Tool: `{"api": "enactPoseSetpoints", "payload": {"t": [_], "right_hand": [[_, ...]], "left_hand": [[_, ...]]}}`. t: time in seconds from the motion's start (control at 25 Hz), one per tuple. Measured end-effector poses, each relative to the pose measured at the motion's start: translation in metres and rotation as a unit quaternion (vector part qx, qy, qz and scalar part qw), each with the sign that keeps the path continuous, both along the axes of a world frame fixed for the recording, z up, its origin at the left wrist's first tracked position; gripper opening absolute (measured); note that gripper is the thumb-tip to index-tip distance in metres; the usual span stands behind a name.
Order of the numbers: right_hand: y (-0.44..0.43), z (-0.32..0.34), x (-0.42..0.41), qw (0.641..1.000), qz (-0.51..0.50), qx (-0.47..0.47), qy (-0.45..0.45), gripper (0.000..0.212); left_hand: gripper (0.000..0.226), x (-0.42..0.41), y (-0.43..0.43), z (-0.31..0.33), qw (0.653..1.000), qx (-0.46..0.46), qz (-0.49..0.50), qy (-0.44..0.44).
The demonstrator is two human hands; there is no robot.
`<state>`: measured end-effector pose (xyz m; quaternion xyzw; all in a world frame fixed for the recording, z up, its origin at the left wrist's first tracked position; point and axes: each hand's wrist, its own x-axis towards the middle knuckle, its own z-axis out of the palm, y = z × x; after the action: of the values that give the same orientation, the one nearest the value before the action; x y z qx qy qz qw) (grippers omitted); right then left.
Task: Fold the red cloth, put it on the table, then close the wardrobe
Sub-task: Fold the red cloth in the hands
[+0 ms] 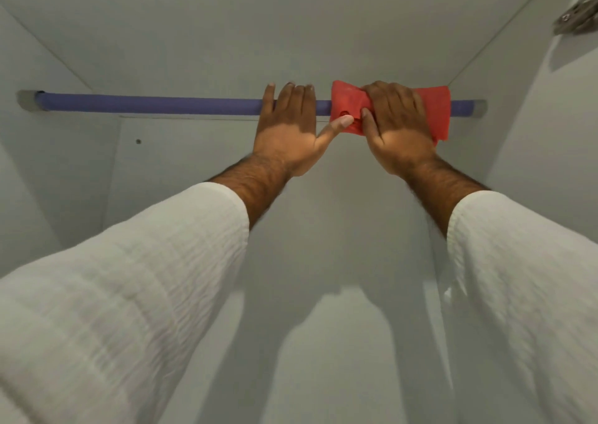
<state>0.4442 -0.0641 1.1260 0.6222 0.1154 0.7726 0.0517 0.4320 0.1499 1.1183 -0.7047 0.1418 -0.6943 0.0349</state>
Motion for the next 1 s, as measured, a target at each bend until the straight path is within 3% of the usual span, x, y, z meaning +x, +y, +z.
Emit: {"api": "enactPoseSetpoints", "payload": {"t": [0.24,0.44,0.84,1.0], "right_hand": [[-0.057,-0.004,-0.004,0.999,-0.014,0.048,-0.009,0.047],[-0.046,-0.004,-0.004,0.996,0.008,0.090,-0.013,0.050],[0.138,-0.009,0.012,0.998,0.053,0.020,-0.040,0.050],[0.211,-0.011,0.017,0.996,0.076,-0.018,-0.045,0.051]], "left_hand": [[0.103,0.003,-0.051,0.001,0.999,0.033,0.017,-0.006],[0.105,0.008,-0.028,0.004,0.998,0.052,0.020,-0.024],[0.108,0.015,0.133,-0.010,0.997,-0.017,0.051,-0.057],[0.114,0.013,0.197,-0.013,0.998,-0.056,0.016,-0.037]]}}
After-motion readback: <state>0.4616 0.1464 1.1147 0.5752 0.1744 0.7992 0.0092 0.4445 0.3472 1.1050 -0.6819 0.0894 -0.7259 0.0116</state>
